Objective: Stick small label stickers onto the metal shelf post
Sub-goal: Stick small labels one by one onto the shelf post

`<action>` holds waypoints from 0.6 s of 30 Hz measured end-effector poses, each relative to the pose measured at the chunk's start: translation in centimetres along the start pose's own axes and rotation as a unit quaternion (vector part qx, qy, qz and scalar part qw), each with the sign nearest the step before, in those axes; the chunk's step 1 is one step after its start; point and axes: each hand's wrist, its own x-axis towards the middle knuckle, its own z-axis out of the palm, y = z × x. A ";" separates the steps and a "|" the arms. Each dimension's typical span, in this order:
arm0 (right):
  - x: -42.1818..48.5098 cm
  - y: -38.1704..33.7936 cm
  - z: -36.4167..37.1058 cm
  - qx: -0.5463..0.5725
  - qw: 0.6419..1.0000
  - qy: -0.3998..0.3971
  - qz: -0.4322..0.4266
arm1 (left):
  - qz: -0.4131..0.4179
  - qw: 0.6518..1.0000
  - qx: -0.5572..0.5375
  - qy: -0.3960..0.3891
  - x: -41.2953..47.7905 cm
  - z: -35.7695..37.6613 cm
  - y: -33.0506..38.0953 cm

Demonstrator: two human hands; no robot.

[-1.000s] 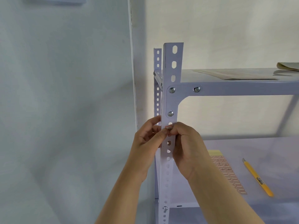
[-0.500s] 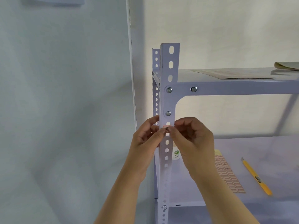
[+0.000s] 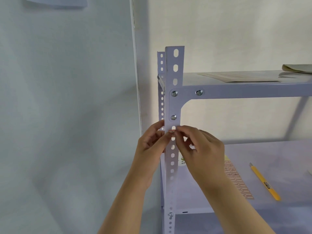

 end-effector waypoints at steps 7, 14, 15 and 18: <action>0.2 0.8 0.5 -0.054 0.997 0.010 -0.052 | -0.002 1.000 0.000 -0.001 0.0 0.0 0.0; 0.3 0.7 0.6 -0.078 0.995 0.012 -0.066 | -0.007 1.000 0.004 -0.002 0.0 -0.1 0.2; 0.4 0.8 0.6 -0.081 0.994 0.012 -0.073 | -0.007 1.000 0.006 -0.004 0.1 -0.1 0.3; 0.7 0.8 0.7 -0.085 0.993 0.006 -0.080 | -0.003 1.000 0.006 -0.011 0.1 -0.1 0.3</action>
